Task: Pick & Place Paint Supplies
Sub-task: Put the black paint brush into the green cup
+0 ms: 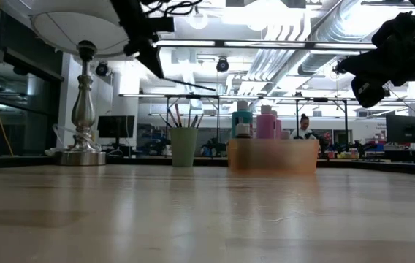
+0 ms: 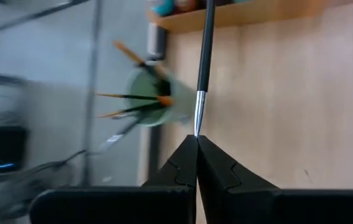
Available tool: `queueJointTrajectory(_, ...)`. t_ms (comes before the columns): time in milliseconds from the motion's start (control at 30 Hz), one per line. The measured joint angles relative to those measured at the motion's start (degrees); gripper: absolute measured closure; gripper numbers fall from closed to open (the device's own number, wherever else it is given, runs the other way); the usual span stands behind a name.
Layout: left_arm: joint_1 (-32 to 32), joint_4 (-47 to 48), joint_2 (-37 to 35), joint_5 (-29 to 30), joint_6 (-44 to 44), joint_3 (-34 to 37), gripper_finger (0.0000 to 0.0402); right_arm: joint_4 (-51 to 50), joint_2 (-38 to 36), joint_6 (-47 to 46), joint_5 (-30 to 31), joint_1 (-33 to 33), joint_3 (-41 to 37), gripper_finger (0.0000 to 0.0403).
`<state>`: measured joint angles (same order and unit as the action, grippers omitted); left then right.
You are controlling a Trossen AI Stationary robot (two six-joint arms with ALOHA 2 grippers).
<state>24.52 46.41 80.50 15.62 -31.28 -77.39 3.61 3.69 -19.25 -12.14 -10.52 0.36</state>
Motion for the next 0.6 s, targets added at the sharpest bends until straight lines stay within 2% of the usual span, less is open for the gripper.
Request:
queueJointTrajectory(300, -0.1, 0.1, 4.4, 21.6, -11.5, -3.5, 0.0401, 0.0, 0.0, 0.0, 0.0, 0.0, 0.0, 0.0401)
queueJointTrajectory(600, 0.7, -2.5, 9.6, 31.1, -24.4, -3.5, 0.0401, 0.0, 0.0, 0.0, 0.0, 0.0, 0.0, 0.0401)
